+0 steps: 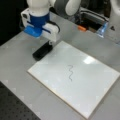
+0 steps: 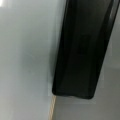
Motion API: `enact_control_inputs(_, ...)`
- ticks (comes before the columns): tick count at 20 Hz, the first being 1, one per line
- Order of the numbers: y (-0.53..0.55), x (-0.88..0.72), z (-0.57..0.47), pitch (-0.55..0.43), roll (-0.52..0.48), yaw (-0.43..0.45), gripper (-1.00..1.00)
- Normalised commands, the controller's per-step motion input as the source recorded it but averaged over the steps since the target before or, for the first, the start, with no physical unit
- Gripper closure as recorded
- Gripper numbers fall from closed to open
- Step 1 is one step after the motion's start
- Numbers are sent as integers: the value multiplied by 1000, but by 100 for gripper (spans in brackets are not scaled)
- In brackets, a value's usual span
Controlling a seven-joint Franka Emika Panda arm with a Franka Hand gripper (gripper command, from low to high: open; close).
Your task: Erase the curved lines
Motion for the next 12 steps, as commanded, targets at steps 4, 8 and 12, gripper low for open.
enact_control_inputs(4, -212, 117, -51, 110, 143, -133, -100)
enact_control_inputs(8, -186, 99, -23, 86, 87, -123, -100)
enact_control_inputs(12, -144, 81, -6, 70, 73, -112, -100)
